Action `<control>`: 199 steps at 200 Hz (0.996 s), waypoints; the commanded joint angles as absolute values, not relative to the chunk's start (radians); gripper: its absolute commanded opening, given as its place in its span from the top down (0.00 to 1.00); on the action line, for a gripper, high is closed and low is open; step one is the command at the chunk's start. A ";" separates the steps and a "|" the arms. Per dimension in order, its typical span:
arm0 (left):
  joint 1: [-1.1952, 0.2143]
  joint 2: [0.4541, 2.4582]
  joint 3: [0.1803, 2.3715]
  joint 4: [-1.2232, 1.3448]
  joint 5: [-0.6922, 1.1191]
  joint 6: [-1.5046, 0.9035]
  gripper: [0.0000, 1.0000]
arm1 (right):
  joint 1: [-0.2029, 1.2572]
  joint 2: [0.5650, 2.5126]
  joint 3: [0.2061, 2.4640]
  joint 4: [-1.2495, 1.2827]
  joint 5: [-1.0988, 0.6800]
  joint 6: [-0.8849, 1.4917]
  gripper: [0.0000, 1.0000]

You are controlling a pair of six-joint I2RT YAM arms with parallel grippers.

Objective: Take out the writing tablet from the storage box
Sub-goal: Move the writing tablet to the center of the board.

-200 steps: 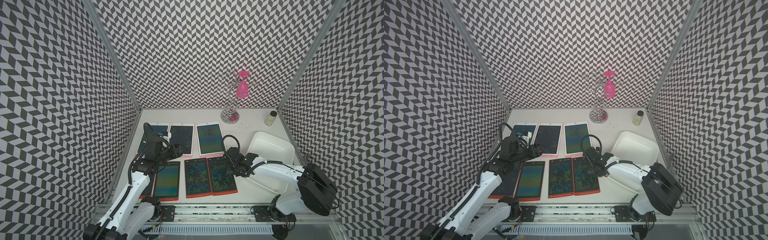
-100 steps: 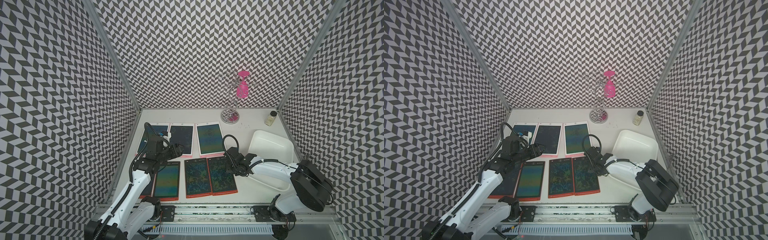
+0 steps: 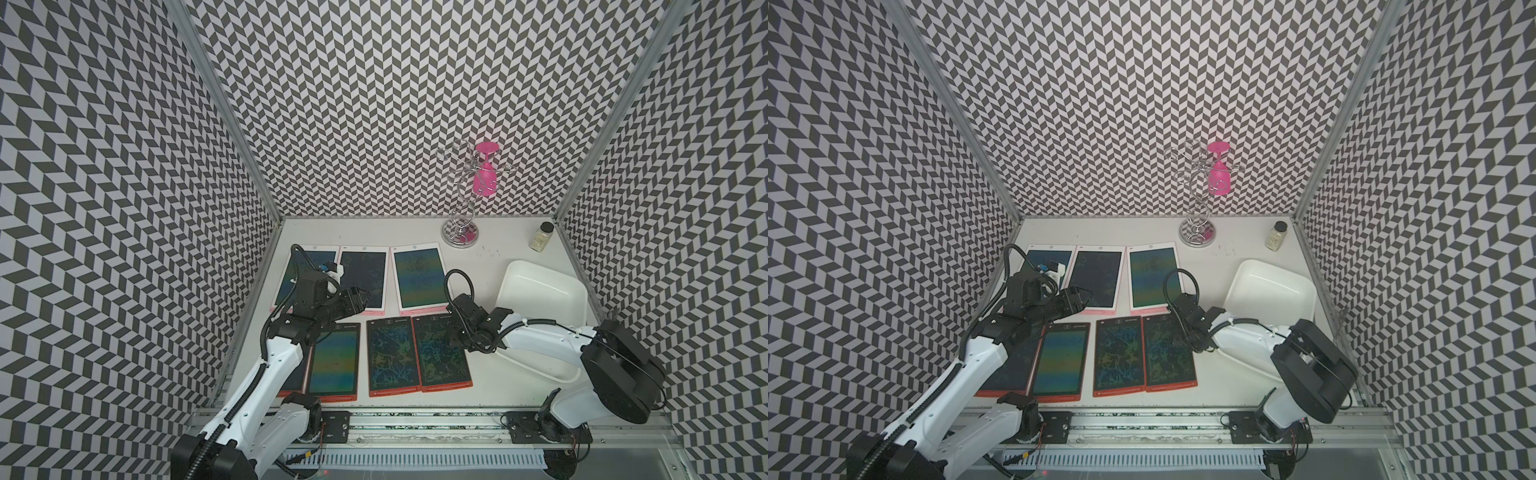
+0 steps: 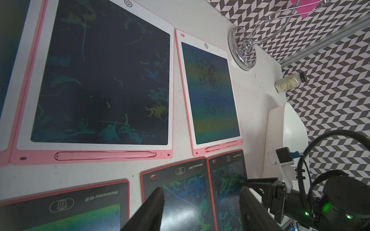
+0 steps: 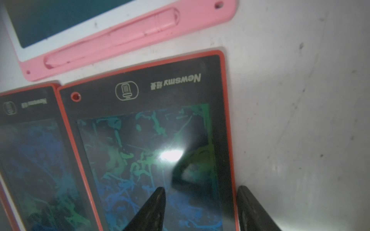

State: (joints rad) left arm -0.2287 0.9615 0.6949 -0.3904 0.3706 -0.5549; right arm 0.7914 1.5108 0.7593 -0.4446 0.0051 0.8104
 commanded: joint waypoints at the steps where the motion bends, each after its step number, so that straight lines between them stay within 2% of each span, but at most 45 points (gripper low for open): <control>1: -0.224 0.966 0.722 -0.365 0.359 -0.536 0.39 | 0.816 1.486 0.727 -0.455 -0.048 0.853 0.42; 134: -0.223 0.998 0.728 -0.351 0.361 -0.525 0.39 | 0.847 1.409 0.676 -0.400 -0.126 0.941 0.42; 199: -0.213 0.997 0.730 -0.356 0.360 -0.514 0.39 | 0.799 1.405 0.860 -0.618 0.146 0.849 0.42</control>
State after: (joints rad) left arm -0.2218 1.0061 0.7017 -0.3706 0.3706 -0.5335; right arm 0.8318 1.4235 0.7563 -0.5533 -0.0013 0.9005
